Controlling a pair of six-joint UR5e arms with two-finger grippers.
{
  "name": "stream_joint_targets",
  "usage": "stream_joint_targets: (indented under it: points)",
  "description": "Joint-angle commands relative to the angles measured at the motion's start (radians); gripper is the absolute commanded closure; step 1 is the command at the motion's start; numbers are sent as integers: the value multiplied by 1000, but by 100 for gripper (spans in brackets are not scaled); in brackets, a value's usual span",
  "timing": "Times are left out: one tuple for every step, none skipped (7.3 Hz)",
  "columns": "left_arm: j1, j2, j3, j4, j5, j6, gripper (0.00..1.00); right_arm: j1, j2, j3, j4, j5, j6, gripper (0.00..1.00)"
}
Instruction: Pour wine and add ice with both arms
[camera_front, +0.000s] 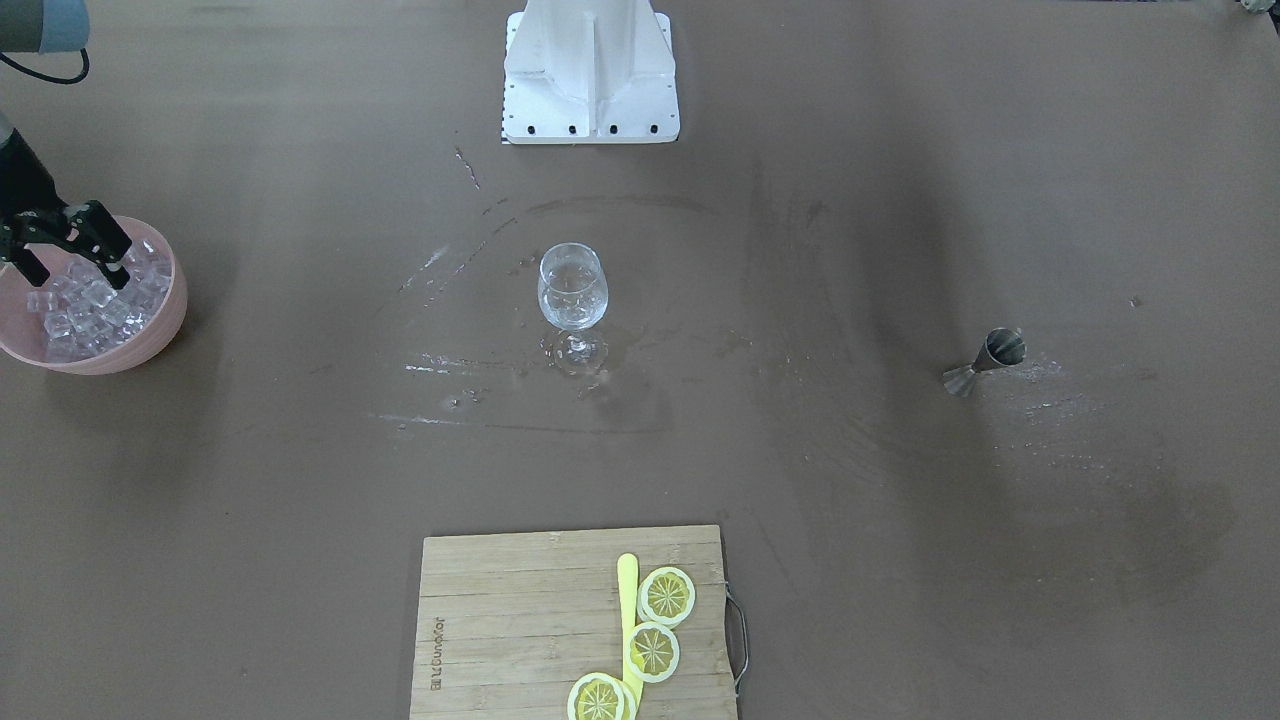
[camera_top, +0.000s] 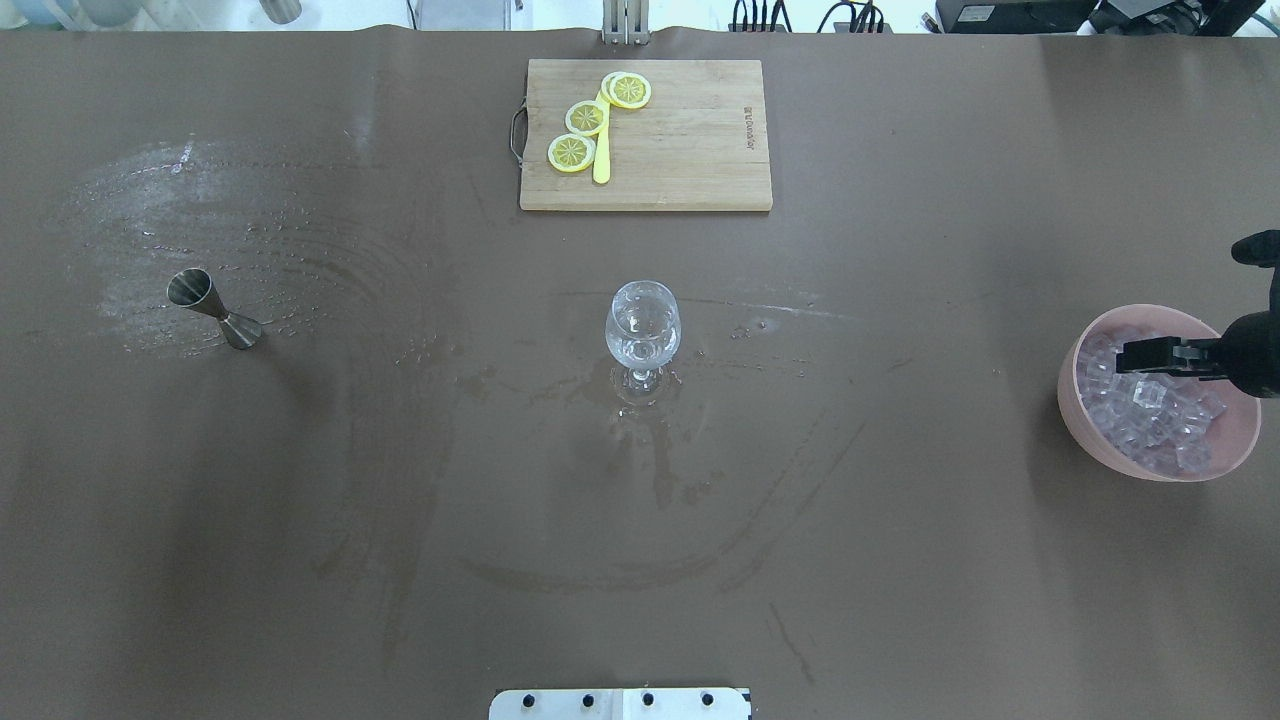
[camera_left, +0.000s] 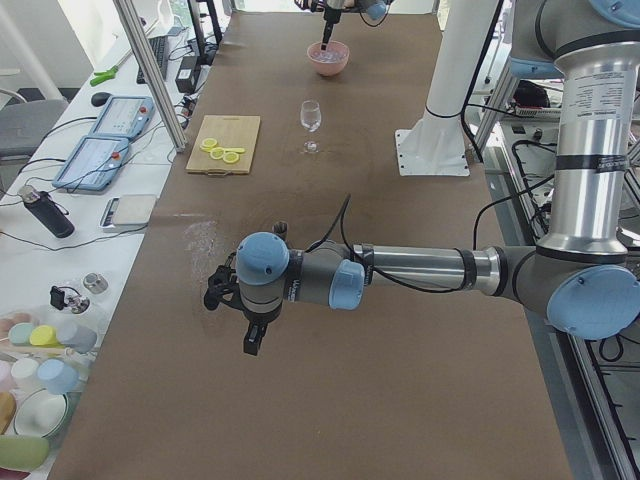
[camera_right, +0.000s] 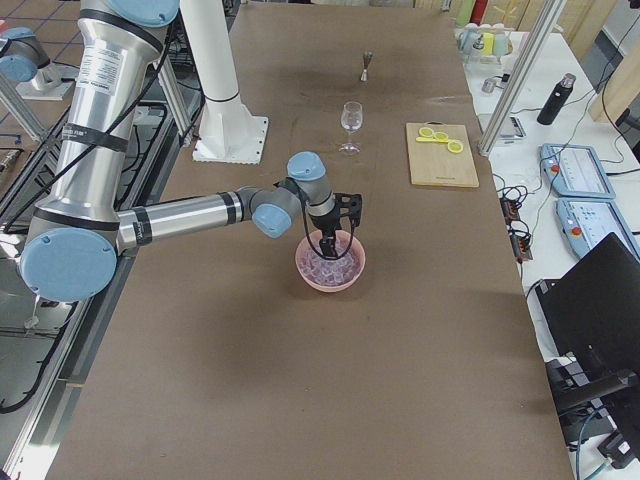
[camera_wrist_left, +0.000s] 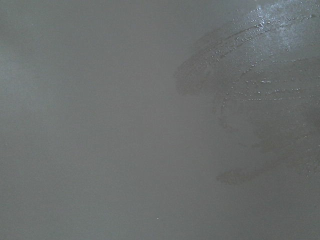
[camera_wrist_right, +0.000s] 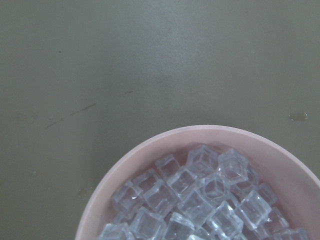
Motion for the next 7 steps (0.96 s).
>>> stream_joint_targets:
  points:
    - [0,-1,-2,-1,-2,1,1,-11,-10,-112,185,-14,14,14]
    - [0,-1,-2,-2,-2,1,1,-11,-21,-109,195,-5,14,19]
    - [0,1,-2,-2,-2,3,1,-11,-22,-105,196,-3,17,27]
    - [0,1,-2,-2,-2,3,1,-11,-25,-96,196,1,17,30]
    - [0,1,-2,-2,-3,3,1,-12,-34,-92,196,7,17,32]
    - [0,1,-2,-2,-3,3,1,-15,-41,-86,196,13,17,32]
    - [0,1,-2,-2,-3,3,1,-23,-42,-86,197,14,17,32]
